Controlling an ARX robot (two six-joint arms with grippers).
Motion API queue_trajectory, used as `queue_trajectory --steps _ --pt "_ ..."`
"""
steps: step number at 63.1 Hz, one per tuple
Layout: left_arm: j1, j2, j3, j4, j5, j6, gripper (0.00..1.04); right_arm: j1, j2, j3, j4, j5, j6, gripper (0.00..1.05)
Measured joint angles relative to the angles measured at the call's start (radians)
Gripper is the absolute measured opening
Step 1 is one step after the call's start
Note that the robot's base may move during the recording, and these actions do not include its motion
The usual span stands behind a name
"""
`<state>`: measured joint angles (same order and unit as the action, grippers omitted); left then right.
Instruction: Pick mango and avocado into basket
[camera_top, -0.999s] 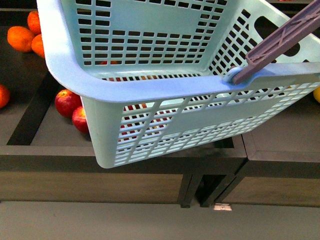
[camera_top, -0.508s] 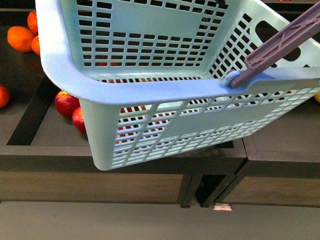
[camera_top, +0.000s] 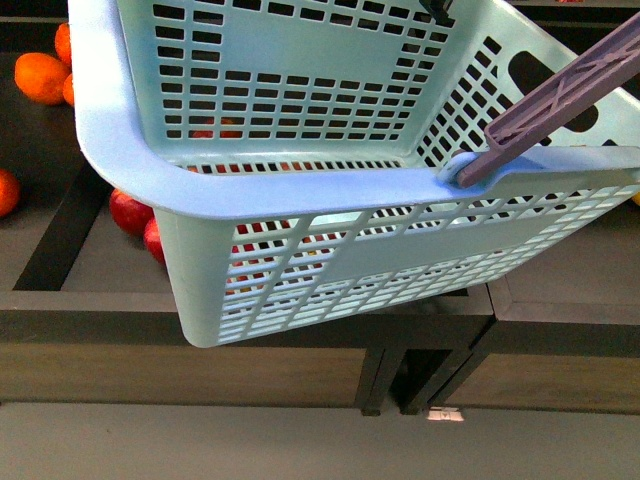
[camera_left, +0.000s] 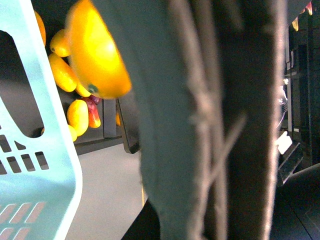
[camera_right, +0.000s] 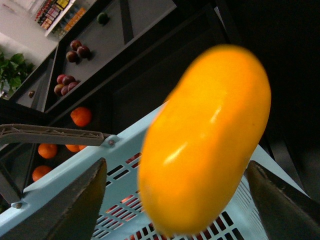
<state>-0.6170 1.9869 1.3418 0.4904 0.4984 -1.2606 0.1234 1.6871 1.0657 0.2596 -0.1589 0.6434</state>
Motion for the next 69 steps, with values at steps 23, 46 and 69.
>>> queue_trajectory --steps 23,46,69 --pt "-0.006 0.005 -0.002 -0.002 0.003 -0.002 0.05 0.013 -0.021 -0.011 -0.006 -0.030 0.001 0.96" --pt "-0.012 0.007 -0.003 -0.002 0.008 -0.003 0.05 -0.002 -0.039 -0.031 -0.007 -0.043 0.004 0.96" --pt "-0.014 0.007 -0.002 -0.001 -0.013 -0.005 0.05 -0.120 -0.095 -0.127 0.050 0.094 -0.085 0.96"
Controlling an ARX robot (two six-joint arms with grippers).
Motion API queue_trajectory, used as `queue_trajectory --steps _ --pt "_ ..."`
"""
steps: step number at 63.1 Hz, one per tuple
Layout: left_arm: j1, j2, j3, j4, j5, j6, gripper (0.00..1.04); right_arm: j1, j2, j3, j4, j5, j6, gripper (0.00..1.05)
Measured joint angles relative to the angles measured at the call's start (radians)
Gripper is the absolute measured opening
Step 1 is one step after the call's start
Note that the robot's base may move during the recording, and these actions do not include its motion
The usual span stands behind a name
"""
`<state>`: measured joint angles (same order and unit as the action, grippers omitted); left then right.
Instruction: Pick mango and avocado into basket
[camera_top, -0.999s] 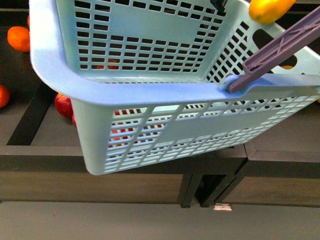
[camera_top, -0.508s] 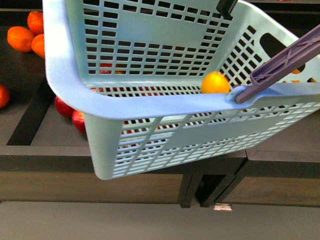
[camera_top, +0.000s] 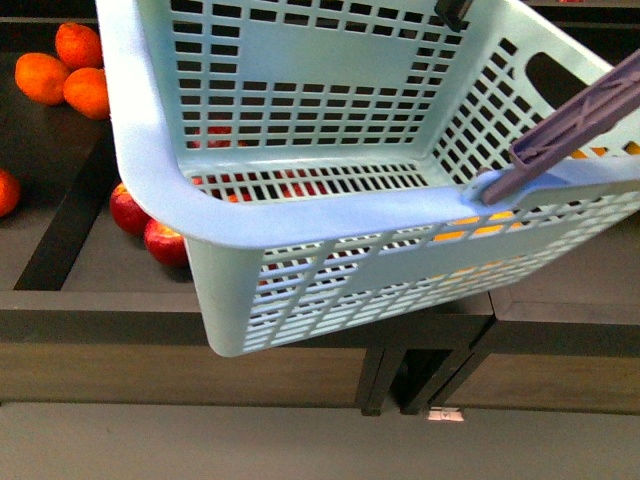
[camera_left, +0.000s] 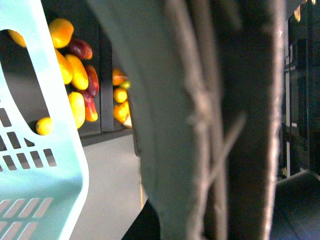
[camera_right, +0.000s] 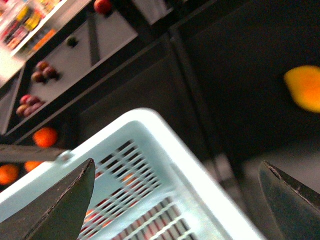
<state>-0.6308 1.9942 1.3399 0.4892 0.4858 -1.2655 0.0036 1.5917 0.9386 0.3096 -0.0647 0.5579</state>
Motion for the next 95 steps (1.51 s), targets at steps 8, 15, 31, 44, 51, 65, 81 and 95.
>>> queue_trajectory --steps 8,15,31,44,51,65,81,95 --pt "0.016 0.000 0.000 0.000 -0.015 0.011 0.05 -0.063 -0.056 -0.055 0.015 0.063 -0.059 0.96" --pt "0.019 0.000 0.000 0.000 -0.019 0.016 0.05 -0.096 -0.129 -0.203 0.279 -0.010 -0.248 0.83" --pt "0.016 0.000 0.000 0.000 -0.010 0.010 0.05 -0.095 -0.497 -0.558 0.389 -0.023 -0.508 0.46" --pt "0.016 0.000 0.000 0.001 -0.013 0.011 0.05 -0.062 -0.631 -0.687 0.389 0.026 -0.538 0.14" --pt "0.016 0.000 0.000 0.001 -0.015 0.012 0.05 -0.015 -0.686 -0.737 0.385 0.056 -0.548 0.02" --pt "0.016 0.000 0.000 0.001 -0.014 0.013 0.05 -0.008 -0.788 -0.805 0.351 0.062 -0.552 0.02" --pt "0.016 0.000 0.000 0.001 -0.012 0.011 0.05 -0.008 -0.821 -0.822 0.341 0.064 -0.553 0.38" --pt "0.016 0.000 0.000 0.001 -0.014 0.013 0.05 -0.008 -0.821 -0.822 0.340 0.064 -0.553 0.71"
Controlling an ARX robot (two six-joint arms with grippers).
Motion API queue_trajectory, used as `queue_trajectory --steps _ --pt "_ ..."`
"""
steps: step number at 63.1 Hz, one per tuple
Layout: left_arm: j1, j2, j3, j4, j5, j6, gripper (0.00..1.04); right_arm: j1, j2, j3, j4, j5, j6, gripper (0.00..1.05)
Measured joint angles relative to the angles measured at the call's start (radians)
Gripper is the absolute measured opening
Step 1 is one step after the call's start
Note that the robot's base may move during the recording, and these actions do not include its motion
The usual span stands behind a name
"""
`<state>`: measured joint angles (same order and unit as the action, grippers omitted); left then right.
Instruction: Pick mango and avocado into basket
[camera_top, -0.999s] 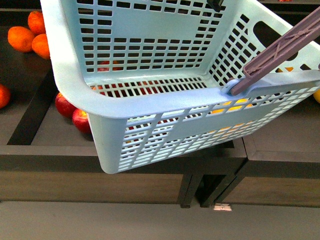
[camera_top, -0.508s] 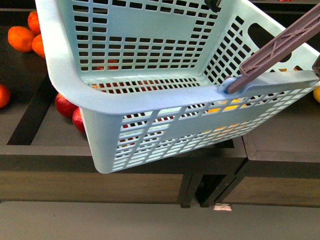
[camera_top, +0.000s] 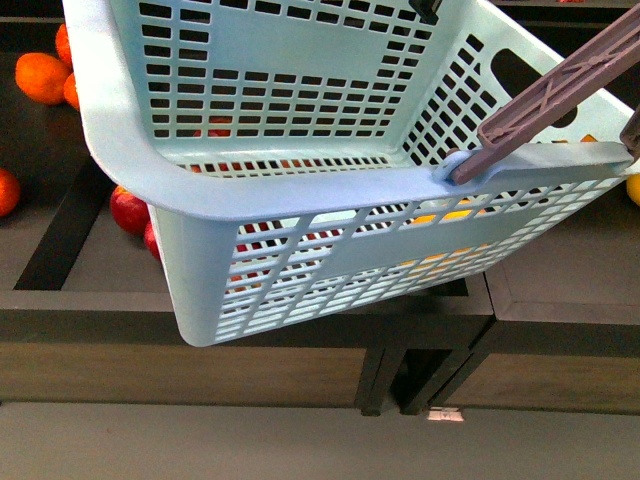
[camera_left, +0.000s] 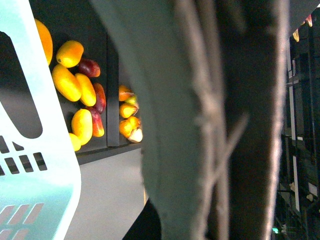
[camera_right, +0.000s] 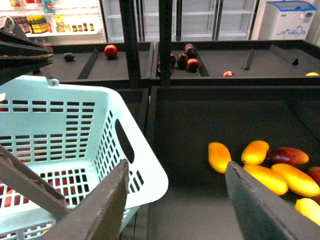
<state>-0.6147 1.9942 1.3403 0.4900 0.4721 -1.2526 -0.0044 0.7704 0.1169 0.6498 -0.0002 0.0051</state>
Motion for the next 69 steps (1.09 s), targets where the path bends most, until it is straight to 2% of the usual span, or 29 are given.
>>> queue_trajectory --steps 11,69 --pt "-0.001 0.000 0.000 0.000 -0.001 0.002 0.05 0.000 0.000 0.000 0.000 0.003 0.000 0.97" --pt "-0.003 0.000 0.002 0.000 0.001 -0.005 0.05 0.002 -0.005 -0.006 -0.003 0.000 0.000 0.96"
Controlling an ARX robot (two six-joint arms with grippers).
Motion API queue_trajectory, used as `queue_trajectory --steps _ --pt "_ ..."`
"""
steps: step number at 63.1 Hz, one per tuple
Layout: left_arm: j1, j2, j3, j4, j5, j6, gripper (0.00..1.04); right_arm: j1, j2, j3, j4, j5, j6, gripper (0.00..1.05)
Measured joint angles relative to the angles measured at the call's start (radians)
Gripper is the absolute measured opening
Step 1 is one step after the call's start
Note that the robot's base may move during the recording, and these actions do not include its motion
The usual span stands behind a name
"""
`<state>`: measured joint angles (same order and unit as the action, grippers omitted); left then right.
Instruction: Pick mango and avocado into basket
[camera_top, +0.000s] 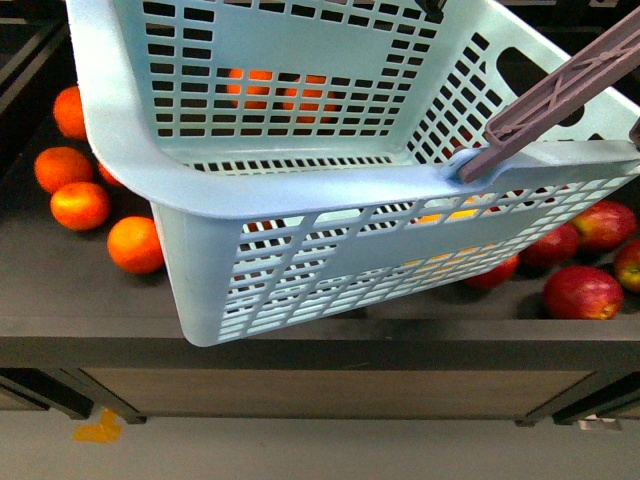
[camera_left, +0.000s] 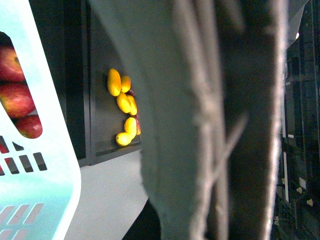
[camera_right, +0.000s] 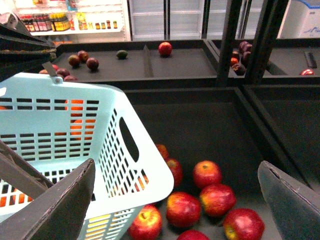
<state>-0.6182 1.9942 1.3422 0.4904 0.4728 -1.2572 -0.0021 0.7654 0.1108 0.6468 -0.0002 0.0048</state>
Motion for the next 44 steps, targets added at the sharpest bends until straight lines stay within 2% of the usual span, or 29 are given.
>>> queue_trajectory --steps 44 --pt "0.001 0.000 0.000 0.000 0.000 0.002 0.05 0.000 0.000 -0.002 0.000 -0.001 0.000 0.96"
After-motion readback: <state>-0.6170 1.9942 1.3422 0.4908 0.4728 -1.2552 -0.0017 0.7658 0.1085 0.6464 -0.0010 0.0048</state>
